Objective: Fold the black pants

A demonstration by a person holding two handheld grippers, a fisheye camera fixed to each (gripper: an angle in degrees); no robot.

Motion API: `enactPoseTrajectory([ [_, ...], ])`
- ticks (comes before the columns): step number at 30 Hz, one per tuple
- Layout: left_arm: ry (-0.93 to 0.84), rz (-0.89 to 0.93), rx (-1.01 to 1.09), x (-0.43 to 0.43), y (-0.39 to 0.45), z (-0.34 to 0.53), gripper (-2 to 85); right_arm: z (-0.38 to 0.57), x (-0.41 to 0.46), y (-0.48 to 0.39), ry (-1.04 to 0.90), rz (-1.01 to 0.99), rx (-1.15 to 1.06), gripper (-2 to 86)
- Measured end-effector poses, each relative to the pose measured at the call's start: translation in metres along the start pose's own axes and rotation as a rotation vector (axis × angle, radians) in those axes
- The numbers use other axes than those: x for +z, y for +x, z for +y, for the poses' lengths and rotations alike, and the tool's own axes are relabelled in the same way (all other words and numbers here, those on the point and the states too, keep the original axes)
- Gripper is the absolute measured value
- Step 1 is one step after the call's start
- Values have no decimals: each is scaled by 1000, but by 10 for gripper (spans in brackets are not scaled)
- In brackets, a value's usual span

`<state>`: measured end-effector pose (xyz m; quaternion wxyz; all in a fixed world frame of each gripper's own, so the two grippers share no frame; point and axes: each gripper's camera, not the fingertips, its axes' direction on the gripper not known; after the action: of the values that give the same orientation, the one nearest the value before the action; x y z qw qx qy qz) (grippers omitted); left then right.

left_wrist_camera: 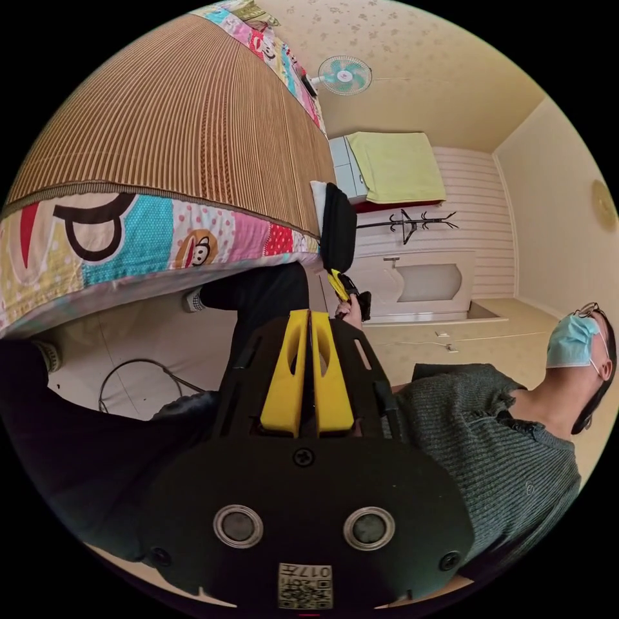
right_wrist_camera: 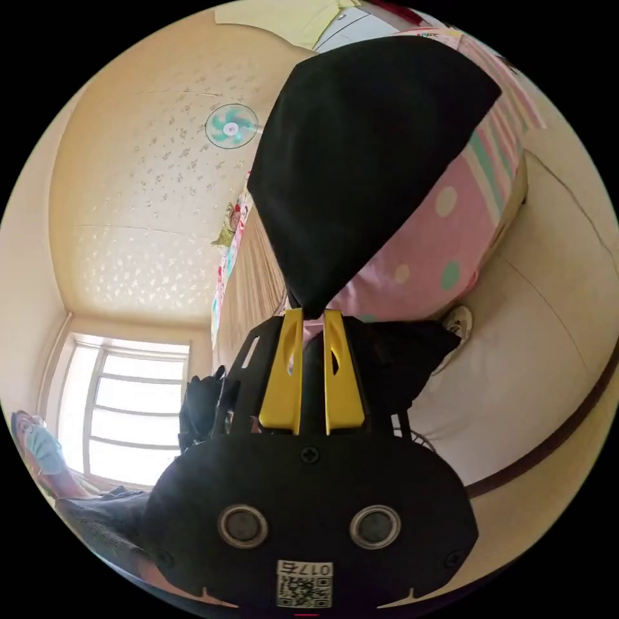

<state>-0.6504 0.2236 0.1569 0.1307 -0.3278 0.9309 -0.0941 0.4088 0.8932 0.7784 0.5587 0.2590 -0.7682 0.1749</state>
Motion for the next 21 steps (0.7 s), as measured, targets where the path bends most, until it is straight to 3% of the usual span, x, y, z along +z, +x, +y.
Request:
enactPoseTrajectory([
  [4, -35, 5, -1, 2, -6, 1, -10, 64, -1, -93, 300, 367, -173, 72],
  [6, -39, 11, 10, 0, -6, 2, -10, 69, 23, -147, 339, 470, -334, 101],
  [12, -2, 27, 28, -17, -8, 14, -10, 7, 201, -249, 102, 743, -579, 189],
  [13, 6, 26, 27, -20, -9, 16, -10, -7, 246, -256, -8, 772, -610, 191],
  [15, 41, 27, 19, -33, -12, 26, -10, -24, 314, -257, -189, 952, -612, 162],
  [17, 67, 30, 14, -44, -14, 34, -10, -18, 376, -261, -182, 1364, -672, 55],
  [21, 123, 14, 6, -71, -21, 47, -10, -5, 414, -283, -223, 1484, -747, 20],
])
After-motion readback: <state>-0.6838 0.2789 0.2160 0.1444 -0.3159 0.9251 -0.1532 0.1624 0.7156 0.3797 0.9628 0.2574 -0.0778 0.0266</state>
